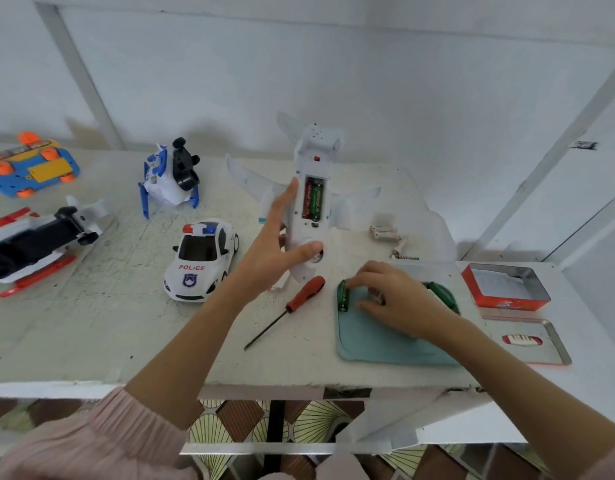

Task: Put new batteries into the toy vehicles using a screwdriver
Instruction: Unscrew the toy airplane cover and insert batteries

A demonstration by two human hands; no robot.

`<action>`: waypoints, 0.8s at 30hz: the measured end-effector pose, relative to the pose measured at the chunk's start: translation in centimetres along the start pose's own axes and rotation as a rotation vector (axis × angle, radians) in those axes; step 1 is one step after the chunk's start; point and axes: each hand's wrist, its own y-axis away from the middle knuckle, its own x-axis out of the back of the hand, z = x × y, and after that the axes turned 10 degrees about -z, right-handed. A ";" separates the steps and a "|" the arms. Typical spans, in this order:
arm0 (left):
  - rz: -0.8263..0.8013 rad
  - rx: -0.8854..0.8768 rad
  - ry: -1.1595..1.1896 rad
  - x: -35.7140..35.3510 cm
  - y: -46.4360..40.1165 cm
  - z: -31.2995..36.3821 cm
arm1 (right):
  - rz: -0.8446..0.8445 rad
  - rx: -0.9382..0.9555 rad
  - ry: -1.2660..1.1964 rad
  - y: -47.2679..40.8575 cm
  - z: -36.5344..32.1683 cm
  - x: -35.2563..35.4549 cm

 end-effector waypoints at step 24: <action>0.004 0.019 0.000 -0.1 0.0 -0.7 | 0.232 0.184 -1.512 0.3 -3.4 3.0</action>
